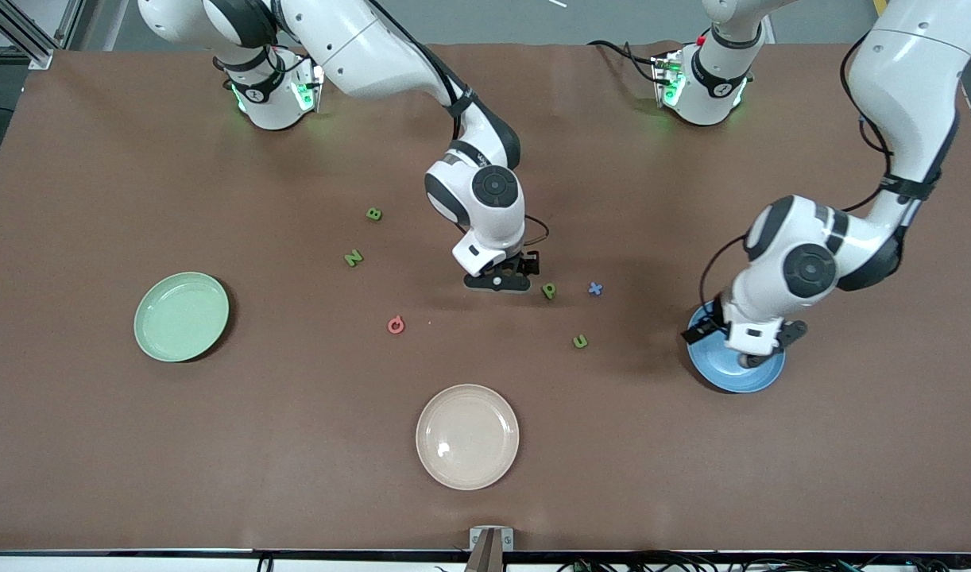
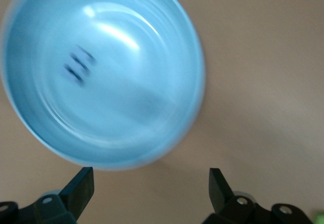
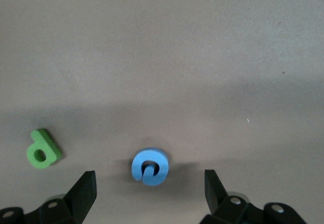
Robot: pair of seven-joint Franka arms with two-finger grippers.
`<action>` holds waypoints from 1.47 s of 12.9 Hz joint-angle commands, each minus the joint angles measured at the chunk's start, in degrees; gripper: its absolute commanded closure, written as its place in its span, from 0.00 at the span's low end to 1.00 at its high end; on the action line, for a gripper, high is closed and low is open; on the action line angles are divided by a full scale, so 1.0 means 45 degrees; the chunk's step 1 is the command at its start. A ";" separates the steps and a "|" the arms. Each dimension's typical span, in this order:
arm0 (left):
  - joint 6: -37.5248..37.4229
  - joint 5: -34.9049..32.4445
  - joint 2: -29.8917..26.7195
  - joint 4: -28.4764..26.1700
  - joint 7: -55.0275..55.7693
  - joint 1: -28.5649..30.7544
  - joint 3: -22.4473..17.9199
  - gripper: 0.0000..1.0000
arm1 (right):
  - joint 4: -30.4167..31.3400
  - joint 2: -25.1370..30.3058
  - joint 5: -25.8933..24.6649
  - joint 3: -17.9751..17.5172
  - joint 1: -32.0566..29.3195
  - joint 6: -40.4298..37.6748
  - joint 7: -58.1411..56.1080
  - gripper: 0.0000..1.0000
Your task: Sort upper and lower case letters into plates
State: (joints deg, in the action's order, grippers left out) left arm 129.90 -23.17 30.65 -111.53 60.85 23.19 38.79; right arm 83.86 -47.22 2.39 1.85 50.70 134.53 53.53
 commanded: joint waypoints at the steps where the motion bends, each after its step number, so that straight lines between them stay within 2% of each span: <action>1: 0.0660 -0.0223 -0.0112 -0.0760 0.1084 -0.0522 0.0228 0.01 | -0.0451 -0.0384 -0.0061 -0.0098 -0.0095 -0.0012 0.0116 0.15; 5: 0.2167 -0.0242 0.0590 -0.1016 0.3912 -0.2142 0.0151 0.13 | -0.0471 -0.0619 -0.0081 -0.0098 -0.0017 0.0007 0.0096 0.31; 9: 0.2286 -0.0417 0.1079 -0.1036 0.6726 -0.2984 0.0131 0.28 | -0.0471 -0.0619 -0.0081 -0.0098 -0.0017 0.0007 0.0076 0.48; 12: 0.2286 -0.1818 0.1546 -0.1056 0.8524 -0.3240 0.0111 0.34 | -0.0471 -0.0619 -0.0081 -0.0098 -0.0036 0.0007 0.0076 0.58; 15: 0.2286 -0.3112 0.1958 -0.0997 0.9797 -0.3240 0.0092 0.36 | -0.0452 -0.0619 -0.0120 -0.0098 -0.0075 0.0007 0.0037 0.73; 17: 0.2209 -0.3113 0.1939 -0.1055 0.9838 -0.3221 0.0111 0.46 | -0.0451 -0.0580 -0.0140 -0.0098 -0.0075 -0.0012 0.0037 0.78; 19: 0.2111 -0.3113 0.1900 -0.1056 1.0147 -0.3240 0.0130 0.63 | -0.0451 -0.0405 -0.0392 -0.0098 -0.0075 -0.0031 -0.0021 0.80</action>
State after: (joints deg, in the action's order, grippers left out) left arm 139.40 -35.68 38.85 -116.01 103.92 8.82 39.63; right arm 82.33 -49.10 2.01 1.80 50.73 134.13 53.45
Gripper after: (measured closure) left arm 0.524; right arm 0.652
